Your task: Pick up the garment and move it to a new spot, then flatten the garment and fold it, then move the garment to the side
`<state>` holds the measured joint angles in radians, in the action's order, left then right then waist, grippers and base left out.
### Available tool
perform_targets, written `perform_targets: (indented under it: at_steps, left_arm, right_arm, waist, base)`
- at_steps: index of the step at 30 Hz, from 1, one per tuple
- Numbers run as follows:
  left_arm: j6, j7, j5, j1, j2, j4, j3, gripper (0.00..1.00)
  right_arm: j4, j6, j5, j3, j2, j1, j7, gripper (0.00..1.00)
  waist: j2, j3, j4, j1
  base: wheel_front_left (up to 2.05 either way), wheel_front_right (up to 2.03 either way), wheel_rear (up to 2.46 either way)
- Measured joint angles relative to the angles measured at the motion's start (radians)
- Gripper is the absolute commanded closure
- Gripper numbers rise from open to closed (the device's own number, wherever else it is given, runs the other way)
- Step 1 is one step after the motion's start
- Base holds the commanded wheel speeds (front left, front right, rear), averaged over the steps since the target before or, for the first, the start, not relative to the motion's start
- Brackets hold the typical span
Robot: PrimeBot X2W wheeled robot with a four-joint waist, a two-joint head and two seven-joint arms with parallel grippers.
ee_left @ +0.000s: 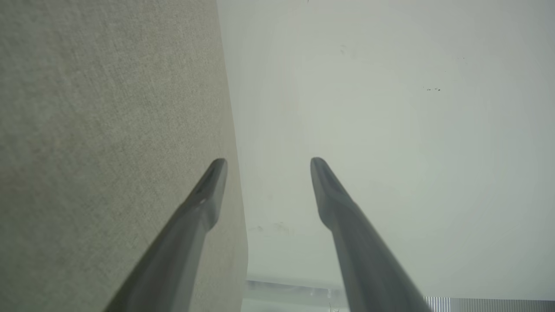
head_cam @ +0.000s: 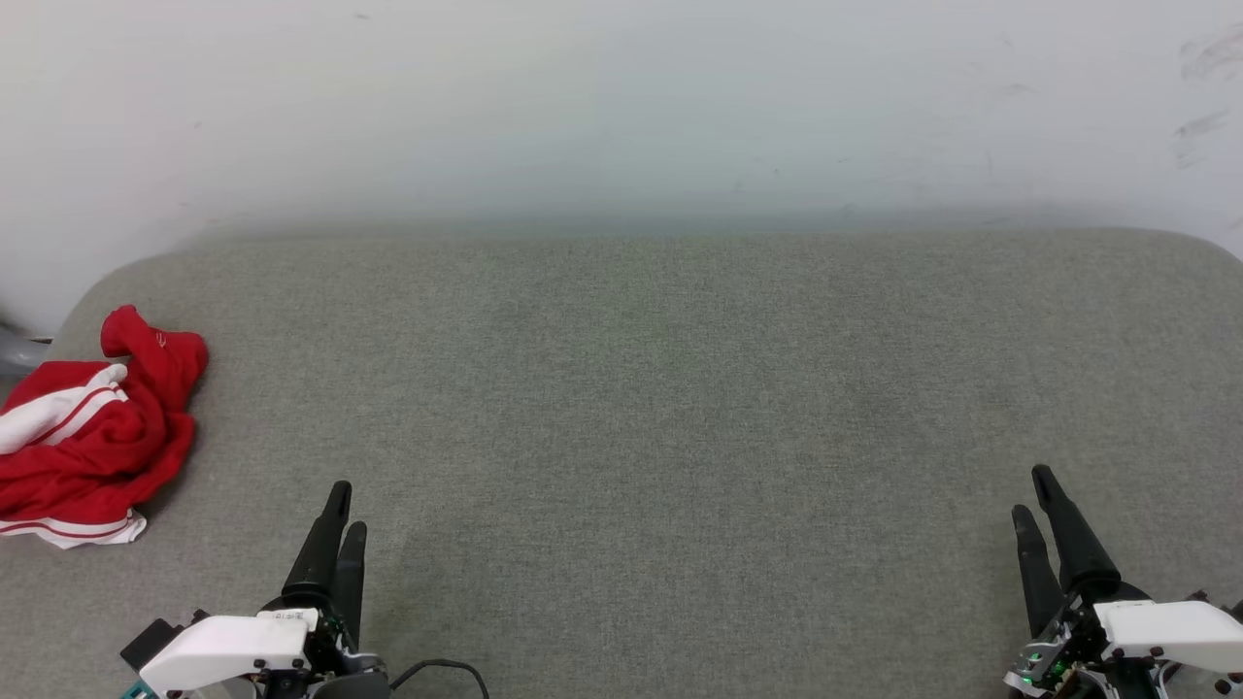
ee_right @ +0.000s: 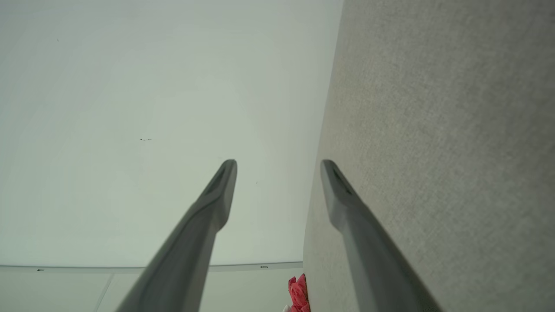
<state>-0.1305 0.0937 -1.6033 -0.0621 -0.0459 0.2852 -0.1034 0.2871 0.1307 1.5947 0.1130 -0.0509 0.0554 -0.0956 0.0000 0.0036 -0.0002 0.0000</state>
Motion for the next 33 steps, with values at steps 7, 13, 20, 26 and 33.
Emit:
perform_targets:
  at_steps: [7,13,20,26,33]
  left_arm:
    - [0.000,-0.033,0.081,0.000,0.000,-0.019,-0.002,0.00]
    - [0.023,-0.061,0.194,-0.001,0.000,-0.058,0.000,0.00]
    - [0.064,-0.090,0.327,-0.002,0.000,-0.106,0.016,0.00]
    - [0.099,-0.114,0.457,-0.002,0.000,-0.132,0.035,0.00]
    - [0.133,-0.138,0.595,-0.002,-0.001,-0.151,0.058,0.00]
  right_arm:
    - [-0.026,0.000,-0.082,0.003,0.000,0.000,0.035,0.00]
    - [-0.064,0.000,-0.202,0.011,0.000,-0.002,0.061,0.00]
    - [-0.121,0.000,-0.353,0.010,0.000,-0.010,0.091,0.00]
    - [-0.167,0.000,-0.489,0.002,0.000,-0.016,0.114,0.00]
    - [-0.207,0.000,-0.672,-0.028,0.000,-0.021,0.140,0.00]
  waist:
    - [0.0000,0.002,0.000,0.0000]
    - [0.0000,0.003,0.000,0.0000]
    - [0.0000,0.004,0.001,0.0000]
    - [0.0000,0.005,0.002,0.0000]
    - [0.0000,0.004,0.004,0.0000]
  base:
    - [0.00,0.00,0.00]
    - [0.00,0.00,0.00]
    - [0.00,0.00,0.00]
    - [0.00,0.00,0.00]
    - [0.00,0.00,0.00]
